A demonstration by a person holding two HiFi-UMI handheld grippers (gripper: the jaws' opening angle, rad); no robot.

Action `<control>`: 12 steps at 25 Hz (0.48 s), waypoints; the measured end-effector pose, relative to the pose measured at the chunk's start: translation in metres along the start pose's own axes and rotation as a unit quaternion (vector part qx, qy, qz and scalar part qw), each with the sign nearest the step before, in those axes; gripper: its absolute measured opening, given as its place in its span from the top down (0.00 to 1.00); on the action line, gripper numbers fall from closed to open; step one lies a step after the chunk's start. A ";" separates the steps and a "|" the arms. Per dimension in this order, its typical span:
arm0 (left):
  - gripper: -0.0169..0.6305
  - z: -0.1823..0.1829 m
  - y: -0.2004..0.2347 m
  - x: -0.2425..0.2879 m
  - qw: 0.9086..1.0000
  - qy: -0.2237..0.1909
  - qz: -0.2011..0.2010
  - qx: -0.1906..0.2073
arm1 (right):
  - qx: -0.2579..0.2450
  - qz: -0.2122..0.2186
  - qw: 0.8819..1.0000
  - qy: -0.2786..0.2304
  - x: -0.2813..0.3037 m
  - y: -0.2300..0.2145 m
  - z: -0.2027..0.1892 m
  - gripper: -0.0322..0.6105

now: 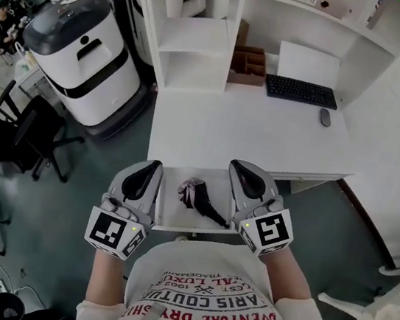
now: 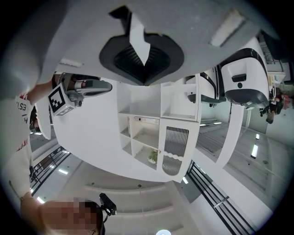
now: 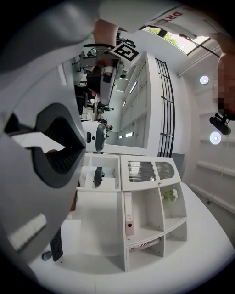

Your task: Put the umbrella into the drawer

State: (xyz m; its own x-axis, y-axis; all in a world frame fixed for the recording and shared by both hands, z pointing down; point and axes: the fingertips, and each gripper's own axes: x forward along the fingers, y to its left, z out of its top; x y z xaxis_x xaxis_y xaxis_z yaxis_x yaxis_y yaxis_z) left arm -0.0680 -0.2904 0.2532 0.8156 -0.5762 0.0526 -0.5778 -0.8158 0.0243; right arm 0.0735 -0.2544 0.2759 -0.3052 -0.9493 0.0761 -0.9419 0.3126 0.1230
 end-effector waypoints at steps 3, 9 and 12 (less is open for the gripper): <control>0.97 -0.002 0.001 0.000 1.000 0.005 0.002 0.000 | 0.002 0.002 1.000 0.009 0.003 0.002 -0.005 0.95; 0.97 -0.004 0.000 -0.001 1.000 0.009 0.004 0.009 | 0.002 0.002 1.000 0.012 0.005 0.006 -0.006 0.95; 0.97 -0.006 -0.003 -0.001 1.000 0.009 0.005 0.014 | 0.003 -0.001 1.000 0.014 0.004 0.005 -0.007 0.95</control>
State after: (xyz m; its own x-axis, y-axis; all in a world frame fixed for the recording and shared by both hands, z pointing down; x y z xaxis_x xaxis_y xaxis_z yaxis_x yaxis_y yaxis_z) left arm -0.0672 -0.2866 0.2589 0.8090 -0.5835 0.0704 -0.5847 -0.8112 -0.0044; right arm 0.0685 -0.2568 0.2837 -0.3001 -0.9483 0.1029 -0.9430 0.3112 0.1179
